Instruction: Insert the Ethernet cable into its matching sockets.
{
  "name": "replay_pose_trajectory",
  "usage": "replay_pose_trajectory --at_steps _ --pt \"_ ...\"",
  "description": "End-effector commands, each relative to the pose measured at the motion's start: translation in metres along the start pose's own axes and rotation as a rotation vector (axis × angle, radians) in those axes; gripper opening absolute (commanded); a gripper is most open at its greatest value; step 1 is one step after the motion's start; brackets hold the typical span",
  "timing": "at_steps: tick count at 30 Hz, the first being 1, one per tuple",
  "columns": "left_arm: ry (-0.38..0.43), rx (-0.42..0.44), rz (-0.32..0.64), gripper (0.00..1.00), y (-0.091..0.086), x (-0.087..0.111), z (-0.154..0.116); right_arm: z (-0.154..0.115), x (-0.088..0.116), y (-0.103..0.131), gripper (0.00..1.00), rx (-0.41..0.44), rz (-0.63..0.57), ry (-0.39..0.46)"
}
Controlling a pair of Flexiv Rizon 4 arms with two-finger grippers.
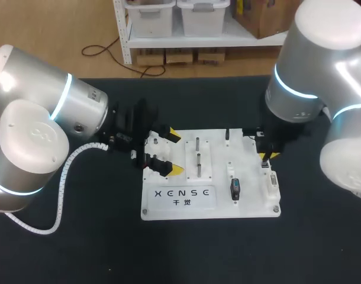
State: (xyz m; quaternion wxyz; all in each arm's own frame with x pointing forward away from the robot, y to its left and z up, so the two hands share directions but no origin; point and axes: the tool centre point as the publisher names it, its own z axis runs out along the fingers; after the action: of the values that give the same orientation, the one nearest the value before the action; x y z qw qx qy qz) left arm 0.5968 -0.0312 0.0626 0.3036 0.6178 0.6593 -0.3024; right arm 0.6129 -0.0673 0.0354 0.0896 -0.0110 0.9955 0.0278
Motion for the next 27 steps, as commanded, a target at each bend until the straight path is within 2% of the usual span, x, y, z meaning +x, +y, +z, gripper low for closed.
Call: replay_pose_trajectory --at_steps 1,27 --pt "0.004 0.001 0.0 1.0 0.0007 -0.0001 0.0004 0.0023 -0.0002 -0.0004 0.0 0.0 0.0 0.0" --pt "0.004 0.001 0.0 1.0 0.0007 -0.0001 0.0004 -0.0035 0.0005 -0.0057 0.0 0.018 -0.008 0.028"
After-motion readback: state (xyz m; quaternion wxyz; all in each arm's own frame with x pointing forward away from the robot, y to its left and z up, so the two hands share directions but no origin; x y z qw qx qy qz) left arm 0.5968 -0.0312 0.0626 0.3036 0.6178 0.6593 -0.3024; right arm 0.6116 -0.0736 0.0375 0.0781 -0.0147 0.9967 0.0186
